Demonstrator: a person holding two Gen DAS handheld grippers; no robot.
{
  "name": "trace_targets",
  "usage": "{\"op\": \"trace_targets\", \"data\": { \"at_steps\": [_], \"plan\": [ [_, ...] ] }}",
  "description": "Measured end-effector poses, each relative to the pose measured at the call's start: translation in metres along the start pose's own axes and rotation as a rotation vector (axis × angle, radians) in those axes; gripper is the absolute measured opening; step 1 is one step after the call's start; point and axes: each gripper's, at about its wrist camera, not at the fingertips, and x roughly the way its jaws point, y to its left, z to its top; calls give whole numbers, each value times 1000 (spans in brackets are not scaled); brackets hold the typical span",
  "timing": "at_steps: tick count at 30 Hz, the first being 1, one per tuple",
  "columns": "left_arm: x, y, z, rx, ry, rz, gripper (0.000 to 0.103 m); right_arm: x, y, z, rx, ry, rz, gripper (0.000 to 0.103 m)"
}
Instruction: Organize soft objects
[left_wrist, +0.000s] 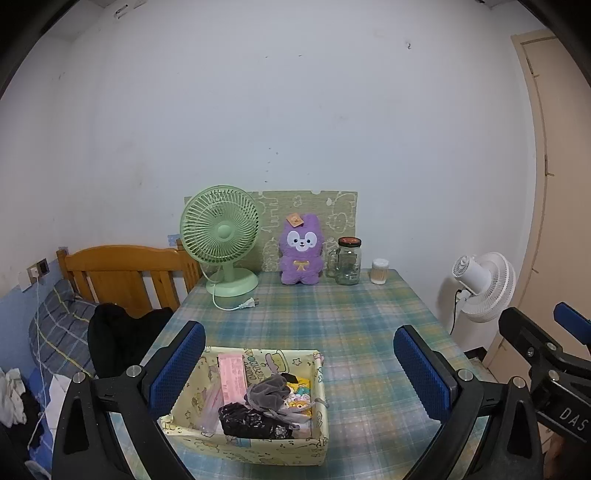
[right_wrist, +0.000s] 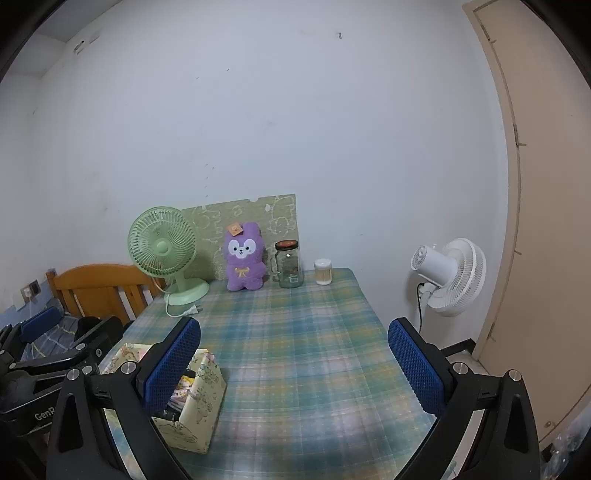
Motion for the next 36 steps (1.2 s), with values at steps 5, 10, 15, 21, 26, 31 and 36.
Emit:
{"op": "trace_targets", "data": {
  "at_steps": [5, 10, 15, 21, 26, 31, 36],
  "plan": [
    [1, 0, 0, 6, 7, -12, 103, 0, 0, 0, -2, 3, 2, 103],
    [0, 2, 1, -8, 2, -16, 103, 1, 1, 0, -2, 4, 5, 103],
    [-2, 1, 1, -7, 0, -14, 103, 1, 1, 0, -1, 3, 6, 103],
    [-3, -1, 1, -7, 2, -11, 103, 0, 1, -1, 4, 4, 9, 103],
    [-3, -1, 1, -9, 3, -13, 103, 0, 1, -1, 6, 4, 8, 103],
    [-2, -3, 0, -10, 4, -15, 103, -1, 0, -1, 4, 6, 8, 103],
    [-1, -3, -1, -11, 11, -15, 103, 0, 0, -1, 6, 12, 7, 103]
  ]
}}
